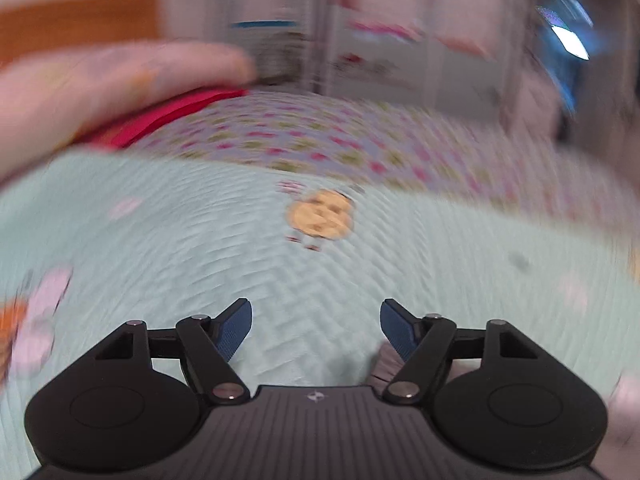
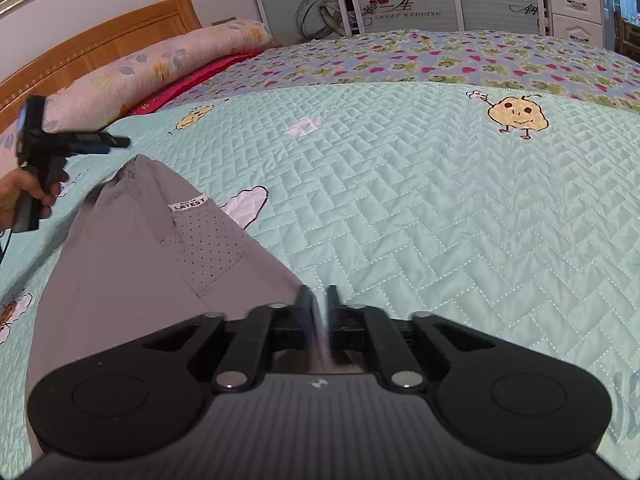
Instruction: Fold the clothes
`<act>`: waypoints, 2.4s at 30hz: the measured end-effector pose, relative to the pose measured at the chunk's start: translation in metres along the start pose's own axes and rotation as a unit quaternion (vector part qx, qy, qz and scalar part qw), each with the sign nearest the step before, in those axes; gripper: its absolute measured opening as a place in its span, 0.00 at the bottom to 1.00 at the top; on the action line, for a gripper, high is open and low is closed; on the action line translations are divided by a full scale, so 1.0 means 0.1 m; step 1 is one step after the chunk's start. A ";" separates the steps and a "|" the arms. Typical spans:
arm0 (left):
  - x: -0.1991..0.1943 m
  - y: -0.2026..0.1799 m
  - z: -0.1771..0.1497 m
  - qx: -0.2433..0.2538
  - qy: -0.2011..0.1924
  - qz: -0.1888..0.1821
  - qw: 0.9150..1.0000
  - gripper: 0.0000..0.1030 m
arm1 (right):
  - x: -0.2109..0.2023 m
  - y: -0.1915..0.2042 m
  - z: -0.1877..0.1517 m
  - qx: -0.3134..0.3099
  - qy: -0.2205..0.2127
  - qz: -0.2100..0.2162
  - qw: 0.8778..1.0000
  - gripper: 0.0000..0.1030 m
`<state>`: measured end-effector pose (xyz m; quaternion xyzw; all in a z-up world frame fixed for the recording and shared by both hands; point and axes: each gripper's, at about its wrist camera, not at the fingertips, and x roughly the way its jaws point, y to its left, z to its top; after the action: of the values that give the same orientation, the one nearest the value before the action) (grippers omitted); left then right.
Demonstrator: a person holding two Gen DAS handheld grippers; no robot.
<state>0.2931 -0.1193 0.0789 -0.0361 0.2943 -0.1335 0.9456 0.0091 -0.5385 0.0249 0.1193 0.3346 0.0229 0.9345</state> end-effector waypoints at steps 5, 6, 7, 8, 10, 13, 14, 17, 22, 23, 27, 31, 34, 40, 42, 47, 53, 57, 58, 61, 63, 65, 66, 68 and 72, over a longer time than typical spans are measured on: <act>-0.39 -0.11 -0.21 0.053 0.006 -0.088 0.995 0.70 | -0.30 0.13 0.04 0.017 -0.056 -0.032 0.998 0.51; -0.48 -0.21 -0.31 0.086 0.014 -0.123 0.989 0.70 | -0.36 0.15 0.05 0.020 -0.067 -0.038 0.997 0.51; -0.53 -0.32 -0.45 0.122 0.030 -0.142 0.982 0.71 | -0.45 0.17 0.04 0.028 -0.076 -0.036 0.996 0.51; -0.54 -0.44 -0.60 0.159 0.055 -0.152 0.974 0.71 | -0.56 0.18 -0.01 0.038 -0.081 -0.029 0.996 0.51; -0.47 -0.61 -0.92 0.219 0.105 -0.132 0.961 0.71 | -0.81 0.17 -0.15 0.052 -0.079 -0.024 0.995 0.51; -0.51 -0.60 -1.06 0.202 0.086 -0.096 0.971 0.72 | -1.23 0.09 -0.45 0.079 -0.075 -0.036 0.993 0.51; -0.55 -0.59 -1.04 0.185 0.079 -0.069 0.977 0.69 | -1.38 0.05 -0.56 0.092 -0.075 -0.046 0.992 0.51; -0.86 -0.58 -0.99 0.150 0.047 -0.053 0.986 0.67 | -1.90 -0.09 -0.91 0.138 -0.088 -0.071 0.984 0.51; -1.57 -0.83 -1.21 0.167 0.068 -0.159 0.971 0.68 | -2.74 -0.26 -1.54 0.223 -0.128 -0.111 0.960 0.56; -1.70 -0.89 -1.30 0.166 0.079 -0.185 0.965 0.68 | -2.86 -0.26 -1.66 0.229 -0.130 -0.115 0.958 0.56; -2.04 -1.02 -1.68 0.132 0.103 -0.222 0.960 0.68 | -3.10 -0.07 -2.02 0.237 -0.133 -0.096 0.957 0.57; -1.86 -0.82 -1.76 0.035 0.111 -0.180 0.977 0.68 | -2.86 0.52 -1.96 0.119 -0.098 -0.055 0.987 0.56; -1.66 -0.55 -1.69 -0.065 0.111 -0.159 0.979 0.68 | -2.45 1.15 -1.80 -0.043 -0.081 -0.055 0.994 0.56; -1.23 -0.32 -1.37 -0.124 0.101 -0.124 0.979 0.68 | -1.51 2.04 -1.75 -0.286 -0.032 -0.091 0.953 0.38; -1.12 -0.25 -1.36 -0.142 0.103 -0.117 0.977 0.68 | -1.28 2.19 -1.80 -0.333 -0.012 -0.116 0.936 0.30; -0.97 -0.13 -1.34 -0.173 0.092 -0.124 0.973 0.69 | -1.00 2.31 -1.91 -0.394 0.007 -0.179 0.902 0.24; -0.90 -0.13 -1.28 -0.167 0.082 -0.127 0.974 0.58 | -0.99 2.35 -1.97 -0.424 -0.006 -0.186 0.887 0.00; -0.75 -0.07 -1.20 -0.145 0.090 -0.100 0.980 0.10 | -1.14 2.29 -1.97 -0.426 -0.011 -0.170 0.888 0.00; -0.73 -0.03 -1.19 -0.147 0.088 -0.097 0.980 0.10 | -1.17 2.26 -1.98 -0.422 -0.008 -0.160 0.892 0.00; -0.72 0.05 -1.18 -0.146 0.082 -0.083 0.982 0.10 | -1.18 2.18 -2.04 -0.416 0.005 -0.143 0.898 0.00; -0.74 0.08 -1.18 -0.144 0.073 -0.073 0.984 0.10 | -1.16 2.16 -2.05 -0.416 0.004 -0.142 0.898 0.00; -0.79 0.11 -1.18 -0.144 0.067 -0.074 0.985 0.10 | -1.15 2.16 -2.05 -0.414 0.000 -0.139 0.900 0.01; -0.83 0.13 -1.18 -0.145 0.062 -0.069 0.985 0.11 | -1.16 2.16 -2.05 -0.410 -0.003 -0.135 0.902 0.03; -0.93 0.17 -1.19 -0.155 0.045 -0.045 0.986 0.15 | -1.22 2.16 -2.02 -0.395 -0.012 -0.121 0.911 0.17; -1.22 0.08 -1.21 -0.141 -0.008 -0.027 0.990 0.17 | -1.40 2.11 -1.90 -0.325 -0.042 -0.069 0.942 0.43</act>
<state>0.1299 -0.0766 0.0445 -0.1778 0.3017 -0.1162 0.9295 -0.2116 -0.3113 0.0199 -0.2138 0.2770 0.0611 0.9348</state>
